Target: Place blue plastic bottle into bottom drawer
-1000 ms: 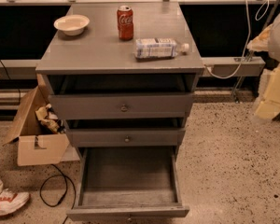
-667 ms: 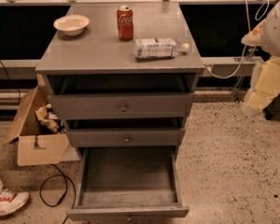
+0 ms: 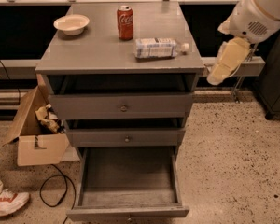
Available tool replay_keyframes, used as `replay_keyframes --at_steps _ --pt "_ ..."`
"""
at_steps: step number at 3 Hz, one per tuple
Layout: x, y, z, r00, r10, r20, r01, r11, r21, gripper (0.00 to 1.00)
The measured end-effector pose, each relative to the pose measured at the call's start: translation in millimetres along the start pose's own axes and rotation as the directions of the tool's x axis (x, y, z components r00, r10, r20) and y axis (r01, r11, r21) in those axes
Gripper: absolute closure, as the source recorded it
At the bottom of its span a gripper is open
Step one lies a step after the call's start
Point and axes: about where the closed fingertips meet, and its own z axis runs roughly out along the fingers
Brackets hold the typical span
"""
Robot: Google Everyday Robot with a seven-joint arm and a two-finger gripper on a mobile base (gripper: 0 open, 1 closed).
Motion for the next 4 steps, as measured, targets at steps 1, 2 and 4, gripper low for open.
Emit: replay_keyframes --at_steps 1,2,4 --pt "-26 -28 62 0.998 0.054 0.029 -0.054 0.9984 -0.015 0.00" --pt "-26 -28 62 0.998 0.054 0.029 -0.054 0.9984 -0.015 0.00" --pt "-66 -89 112 0.999 -0.049 0.017 0.048 0.9983 0.032 0.00"
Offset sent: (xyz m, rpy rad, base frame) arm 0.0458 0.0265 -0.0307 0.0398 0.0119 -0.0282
